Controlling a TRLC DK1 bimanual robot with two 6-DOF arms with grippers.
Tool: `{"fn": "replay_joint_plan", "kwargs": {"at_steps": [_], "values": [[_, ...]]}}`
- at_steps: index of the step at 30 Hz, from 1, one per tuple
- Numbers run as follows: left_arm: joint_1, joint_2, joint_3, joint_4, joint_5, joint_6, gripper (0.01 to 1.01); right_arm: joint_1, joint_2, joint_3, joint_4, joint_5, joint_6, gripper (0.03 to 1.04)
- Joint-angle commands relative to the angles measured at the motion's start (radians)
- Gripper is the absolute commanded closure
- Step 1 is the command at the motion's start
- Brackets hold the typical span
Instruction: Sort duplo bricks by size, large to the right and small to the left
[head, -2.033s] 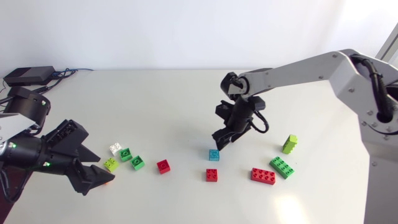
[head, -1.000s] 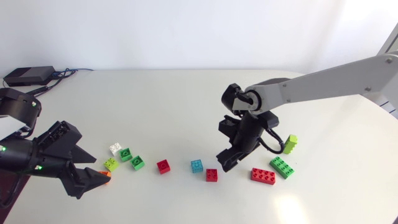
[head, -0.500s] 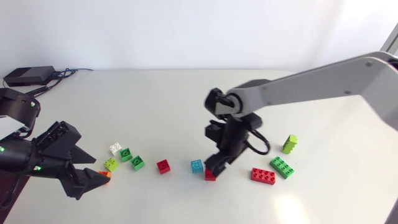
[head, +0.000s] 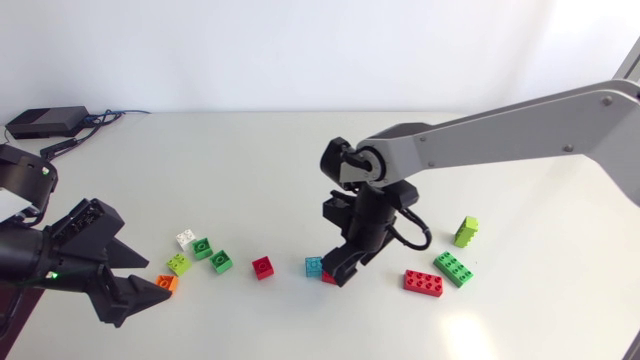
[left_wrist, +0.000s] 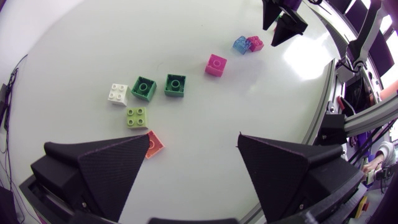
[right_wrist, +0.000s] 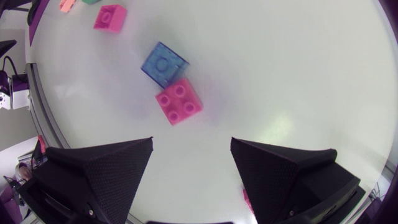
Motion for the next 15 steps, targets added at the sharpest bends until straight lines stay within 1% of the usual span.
{"fn": "replay_joint_plan", "kwargs": {"at_steps": [1,4,6,10,15], "values": [[-0.01,-0.009,0.003,-0.008,0.008,0.006,0.044,-0.03,-0.04,-0.051,0.015,0.003,-0.021,0.16],[-0.013,-0.022,0.0,-0.009,0.008,0.003,0.044,-0.03,-0.051,-0.1,0.046,0.001,-0.026,0.16],[-0.011,-0.023,-0.004,-0.009,0.008,0.003,0.044,-0.032,-0.048,-0.111,0.063,0.001,-0.026,0.16],[-0.01,-0.031,-0.006,-0.011,0.008,0.003,0.044,-0.035,-0.007,-0.086,0.078,0.003,-0.03,0.16],[0.007,-0.031,-0.01,-0.013,0.006,0.017,0.044,-0.082,0.047,-0.049,0.083,-0.002,-0.053,0.16]]}}
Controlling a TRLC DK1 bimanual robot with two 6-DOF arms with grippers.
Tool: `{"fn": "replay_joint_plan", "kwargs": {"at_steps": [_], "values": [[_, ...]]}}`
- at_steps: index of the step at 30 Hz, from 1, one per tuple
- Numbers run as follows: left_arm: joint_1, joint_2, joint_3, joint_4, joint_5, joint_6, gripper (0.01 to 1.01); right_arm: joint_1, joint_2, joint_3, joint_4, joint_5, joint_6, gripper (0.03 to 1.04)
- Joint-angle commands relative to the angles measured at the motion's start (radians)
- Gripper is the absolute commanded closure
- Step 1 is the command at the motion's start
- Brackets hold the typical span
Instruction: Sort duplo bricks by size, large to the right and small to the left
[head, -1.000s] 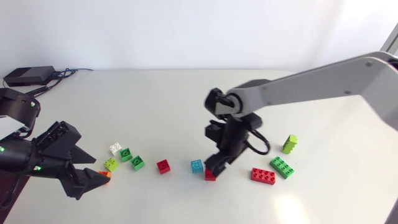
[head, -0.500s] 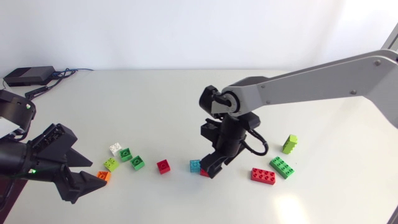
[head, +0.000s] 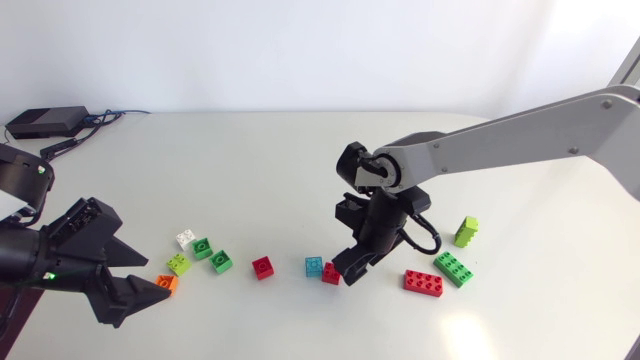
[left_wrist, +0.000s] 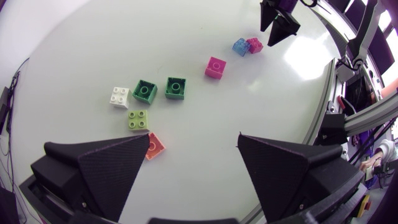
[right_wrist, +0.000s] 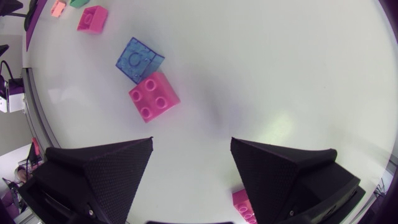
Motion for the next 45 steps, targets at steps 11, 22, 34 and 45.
{"fn": "replay_joint_plan", "kwargs": {"at_steps": [11,22,34,45], "values": [[0.018,0.0,-0.02,-0.008,0.008,0.027,0.044,-0.035,0.099,0.068,0.005,0.0,-0.029,0.16],[0.078,0.003,-0.046,-0.008,0.032,0.09,0.044,0.036,0.143,0.134,-0.021,0.006,0.0,0.16],[0.149,0.005,-0.055,-0.012,0.063,0.153,0.044,0.1,0.224,0.324,-0.121,0.035,0.031,0.16],[0.205,0.046,-0.058,-0.009,0.092,0.214,0.044,0.162,0.346,0.536,-0.215,0.046,0.046,0.16]]}}
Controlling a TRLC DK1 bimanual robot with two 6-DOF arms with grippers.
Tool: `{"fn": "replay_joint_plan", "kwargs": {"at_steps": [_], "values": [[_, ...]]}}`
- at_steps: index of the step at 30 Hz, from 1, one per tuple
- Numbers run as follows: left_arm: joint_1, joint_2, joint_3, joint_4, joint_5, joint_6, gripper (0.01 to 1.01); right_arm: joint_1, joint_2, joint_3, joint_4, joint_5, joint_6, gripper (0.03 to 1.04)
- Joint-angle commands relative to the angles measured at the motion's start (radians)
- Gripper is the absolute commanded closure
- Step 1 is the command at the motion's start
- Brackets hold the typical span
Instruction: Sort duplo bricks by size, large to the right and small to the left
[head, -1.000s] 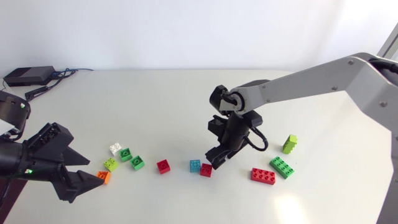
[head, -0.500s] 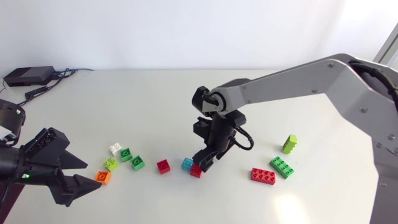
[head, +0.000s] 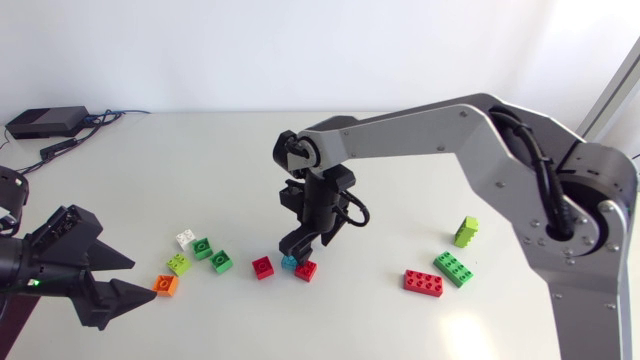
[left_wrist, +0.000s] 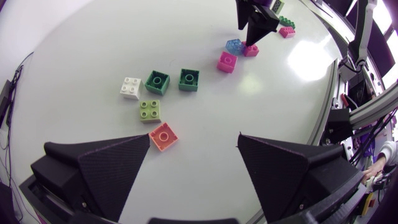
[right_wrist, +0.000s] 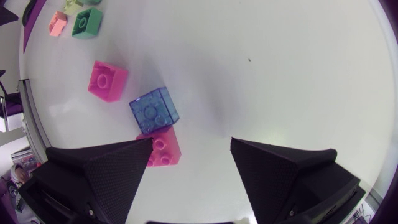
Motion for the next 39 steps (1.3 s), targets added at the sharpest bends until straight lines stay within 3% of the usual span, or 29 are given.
{"fn": "replay_joint_plan", "kwargs": {"at_steps": [1,6,10,13,15,19,23,28,35,39], "values": [[0.024,0.022,-0.024,-0.009,0.016,0.05,0.044,0.021,0.05,0.053,-0.032,0.006,0.027,0.16],[0.05,0.024,-0.013,-0.021,0.019,0.073,0.044,0.017,0.028,0.049,-0.051,0.008,0.03,0.16],[0.012,0.038,0.05,-0.054,0.063,0.03,0.043,-0.014,-0.062,-0.016,-0.049,0.008,0.03,0.16],[-0.111,0.041,0.088,-0.047,0.094,-0.094,0.043,-0.034,-0.145,-0.063,-0.049,0.008,0.03,0.16],[-0.251,0.042,0.091,-0.026,0.094,-0.177,0.043,-0.048,-0.193,-0.1,-0.049,0.008,0.03,0.16],[-0.419,0.05,0.099,0.094,0.093,-0.343,0.043,-0.1,-0.282,-0.177,-0.048,0.008,0.024,0.16],[-0.604,0.196,0.151,0.15,0.085,-0.443,0.043,-0.178,-0.383,-0.309,-0.008,-0.005,0.011,0.16],[-0.699,0.368,0.231,0.256,0.045,-0.49,0.043,-0.243,-0.483,-0.432,0.023,-0.018,-0.001,0.16],[-0.828,0.605,0.427,0.209,0.002,-0.447,0.044,-0.298,-0.552,-0.491,0.026,-0.057,-0.015,0.16],[-0.88,0.711,0.54,0.161,0.07,-0.429,0.044,-0.316,-0.57,-0.51,0.026,-0.063,-0.015,0.16]]}}
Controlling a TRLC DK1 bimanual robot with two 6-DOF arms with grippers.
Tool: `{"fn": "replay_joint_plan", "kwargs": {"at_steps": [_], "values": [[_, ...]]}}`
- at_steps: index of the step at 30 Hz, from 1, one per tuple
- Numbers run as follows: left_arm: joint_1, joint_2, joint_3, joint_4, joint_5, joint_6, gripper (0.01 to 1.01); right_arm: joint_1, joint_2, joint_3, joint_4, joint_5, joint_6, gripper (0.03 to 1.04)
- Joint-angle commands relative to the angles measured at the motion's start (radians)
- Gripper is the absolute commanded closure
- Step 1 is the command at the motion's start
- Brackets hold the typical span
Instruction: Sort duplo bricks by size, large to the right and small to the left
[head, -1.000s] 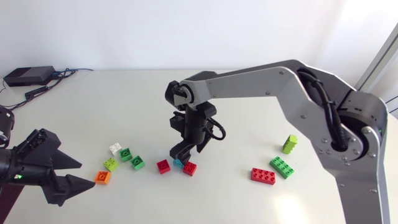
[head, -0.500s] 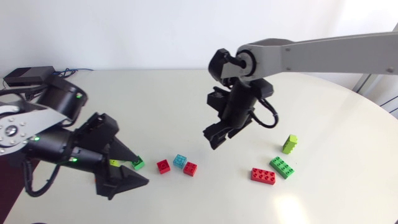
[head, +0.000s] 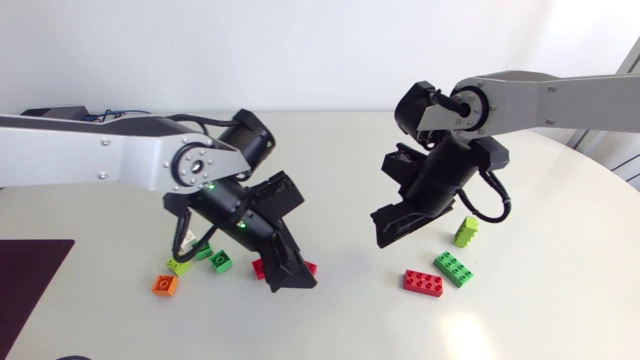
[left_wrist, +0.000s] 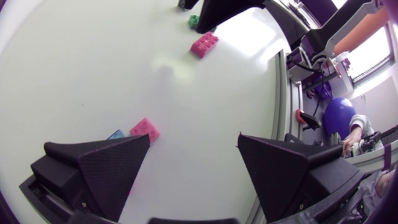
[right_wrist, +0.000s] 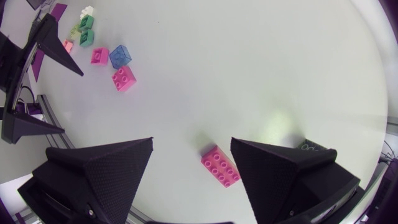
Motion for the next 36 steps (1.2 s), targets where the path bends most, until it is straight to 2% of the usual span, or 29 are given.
{"fn": "replay_joint_plan", "kwargs": {"at_steps": [1,3,8,12,15,18,22,26,36], "values": [[-0.027,0.078,0.076,-0.039,0.04,0.02,0.044,-0.013,-0.023,-0.037,-0.003,-0.008,-0.01,0.16],[-0.041,0.095,0.082,-0.036,0.069,0.005,0.044,-0.018,-0.042,-0.048,-0.003,-0.008,-0.01,0.16],[-0.047,0.129,0.082,0.053,0.12,-0.183,0.044,-0.038,-0.066,-0.069,-0.003,-0.026,-0.012,0.16],[-0.082,0.178,0.089,0.112,0.138,-0.313,0.044,-0.036,-0.078,-0.097,0.008,-0.033,-0.007,0.16],[-0.081,0.218,0.089,0.116,0.137,-0.359,0.044,-0.033,-0.1,-0.114,0.01,-0.036,-0.004,0.16],[-0.07,0.23,0.069,0.167,0.111,-0.414,0.043,-0.034,-0.105,-0.12,0.011,-0.036,-0.004,0.16],[-0.095,0.231,0.022,0.254,-0.003,-0.48,0.043,-0.034,-0.109,-0.129,0.016,-0.036,-0.004,0.16],[-0.139,0.248,0.013,0.279,-0.122,-0.515,0.043,-0.038,-0.115,-0.146,0.023,-0.036,-0.007,0.16],[-0.173,0.254,0.013,0.254,-0.13,-0.511,0.043,-0.05,-0.131,-0.172,0.034,-0.037,-0.018,0.16]]}}
